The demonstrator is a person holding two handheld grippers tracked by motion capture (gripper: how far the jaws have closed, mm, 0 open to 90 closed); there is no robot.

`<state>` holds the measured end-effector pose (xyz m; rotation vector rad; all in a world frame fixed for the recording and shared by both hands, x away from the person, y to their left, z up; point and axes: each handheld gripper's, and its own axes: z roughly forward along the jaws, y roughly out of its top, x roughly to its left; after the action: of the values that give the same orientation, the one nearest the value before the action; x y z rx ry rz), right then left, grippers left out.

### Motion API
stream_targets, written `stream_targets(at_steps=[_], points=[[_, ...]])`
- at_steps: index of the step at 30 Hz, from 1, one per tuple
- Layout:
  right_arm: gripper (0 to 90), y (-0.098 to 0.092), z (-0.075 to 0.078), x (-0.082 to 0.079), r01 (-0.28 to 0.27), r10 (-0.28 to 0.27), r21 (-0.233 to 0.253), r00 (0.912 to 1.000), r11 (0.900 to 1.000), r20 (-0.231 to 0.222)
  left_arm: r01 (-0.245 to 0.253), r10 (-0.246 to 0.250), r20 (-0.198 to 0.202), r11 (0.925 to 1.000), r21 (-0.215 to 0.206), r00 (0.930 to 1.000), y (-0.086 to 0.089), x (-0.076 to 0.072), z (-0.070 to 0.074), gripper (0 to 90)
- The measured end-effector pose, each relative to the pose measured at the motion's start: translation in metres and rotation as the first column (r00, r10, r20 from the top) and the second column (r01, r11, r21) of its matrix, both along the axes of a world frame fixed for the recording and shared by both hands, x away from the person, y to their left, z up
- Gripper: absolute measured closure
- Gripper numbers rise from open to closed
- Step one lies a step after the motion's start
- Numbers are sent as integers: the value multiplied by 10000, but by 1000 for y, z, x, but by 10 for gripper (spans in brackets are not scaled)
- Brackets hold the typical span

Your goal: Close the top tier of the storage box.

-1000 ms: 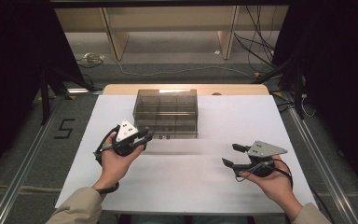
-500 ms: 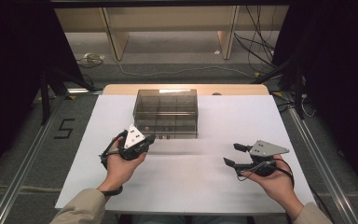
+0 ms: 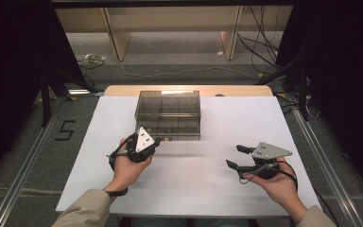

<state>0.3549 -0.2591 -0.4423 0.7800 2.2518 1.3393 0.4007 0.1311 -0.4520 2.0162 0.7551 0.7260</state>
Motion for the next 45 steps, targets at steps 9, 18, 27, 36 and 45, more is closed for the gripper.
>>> stream_targets(at_steps=[9,18,27,36,45], points=[[335,-2,0,0,19,-19,39,10000,10000,4,-41,41,49,10000,62,10000,-4,6,-1,900],[335,-1,0,0,10,-10,43,10000,10000,-6,-210,210,-8,9998,4,9998,-4,14,-2,900],[336,-1,0,0,9,-9,46,10000,10000,-1,-374,374,-24,9993,7,9993,-4,20,-2,900],[336,-1,0,0,-5,5,22,10000,10000,-9,-483,483,-62,9988,100,9988,-2,26,-3,900],[336,-1,0,0,12,-12,30,10000,10000,2,-604,604,-16,9981,107,9982,-1,30,-3,900]])
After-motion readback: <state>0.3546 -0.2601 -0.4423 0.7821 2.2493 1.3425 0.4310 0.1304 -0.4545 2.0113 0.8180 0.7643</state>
